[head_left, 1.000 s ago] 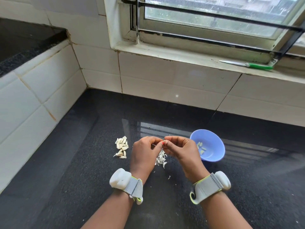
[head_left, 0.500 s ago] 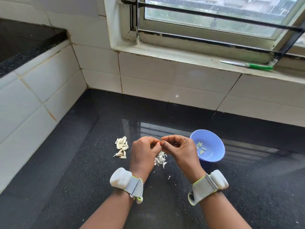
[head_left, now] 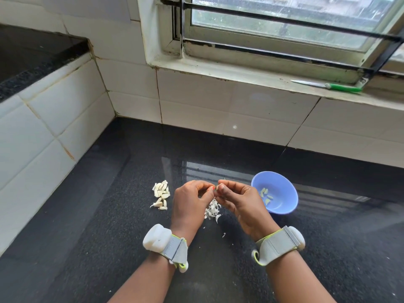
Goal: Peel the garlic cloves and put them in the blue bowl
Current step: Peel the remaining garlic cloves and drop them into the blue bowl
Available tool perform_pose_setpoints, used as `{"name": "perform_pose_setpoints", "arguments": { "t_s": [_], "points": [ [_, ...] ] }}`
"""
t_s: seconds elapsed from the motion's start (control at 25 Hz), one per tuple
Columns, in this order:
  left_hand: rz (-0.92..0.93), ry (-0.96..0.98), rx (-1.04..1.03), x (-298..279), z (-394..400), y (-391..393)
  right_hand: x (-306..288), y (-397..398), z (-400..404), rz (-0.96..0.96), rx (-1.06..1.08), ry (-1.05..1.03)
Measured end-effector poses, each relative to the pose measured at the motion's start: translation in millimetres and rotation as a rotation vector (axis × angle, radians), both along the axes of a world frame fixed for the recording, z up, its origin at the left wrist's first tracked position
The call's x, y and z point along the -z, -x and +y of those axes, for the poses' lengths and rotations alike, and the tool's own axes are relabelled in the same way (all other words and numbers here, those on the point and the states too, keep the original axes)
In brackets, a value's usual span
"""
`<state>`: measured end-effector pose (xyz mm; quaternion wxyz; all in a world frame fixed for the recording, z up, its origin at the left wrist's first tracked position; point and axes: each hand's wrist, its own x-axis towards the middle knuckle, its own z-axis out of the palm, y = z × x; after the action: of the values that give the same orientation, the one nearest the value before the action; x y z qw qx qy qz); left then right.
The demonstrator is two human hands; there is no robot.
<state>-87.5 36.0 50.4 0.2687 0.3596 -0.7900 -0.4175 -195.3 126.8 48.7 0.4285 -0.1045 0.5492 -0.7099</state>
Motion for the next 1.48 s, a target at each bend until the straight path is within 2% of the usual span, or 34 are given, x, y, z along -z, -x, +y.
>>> {"name": "perform_pose_setpoints", "arguments": {
  "t_s": [0.16,0.4,0.84,1.24,1.48],
  "points": [
    [0.028,-0.037,0.013,-1.6,1.2,-0.1,-0.7,-0.7,0.0,0.012,0.042,-0.001],
    [0.01,0.076,-0.035,-1.7,4.2,2.5,0.0,-7.1,-2.0,0.072,0.067,0.008],
    [-0.005,0.176,-0.039,1.4,5.3,1.7,2.2,-6.8,-2.0,0.039,0.034,0.022],
    [-0.035,0.119,-0.043,0.4,3.6,1.3,2.4,-7.3,-1.1,0.255,-0.085,-0.043],
    [-0.02,0.061,-0.048,-3.1,1.8,1.6,2.8,-7.6,-1.4,0.165,-0.082,-0.001]
  ]
}}
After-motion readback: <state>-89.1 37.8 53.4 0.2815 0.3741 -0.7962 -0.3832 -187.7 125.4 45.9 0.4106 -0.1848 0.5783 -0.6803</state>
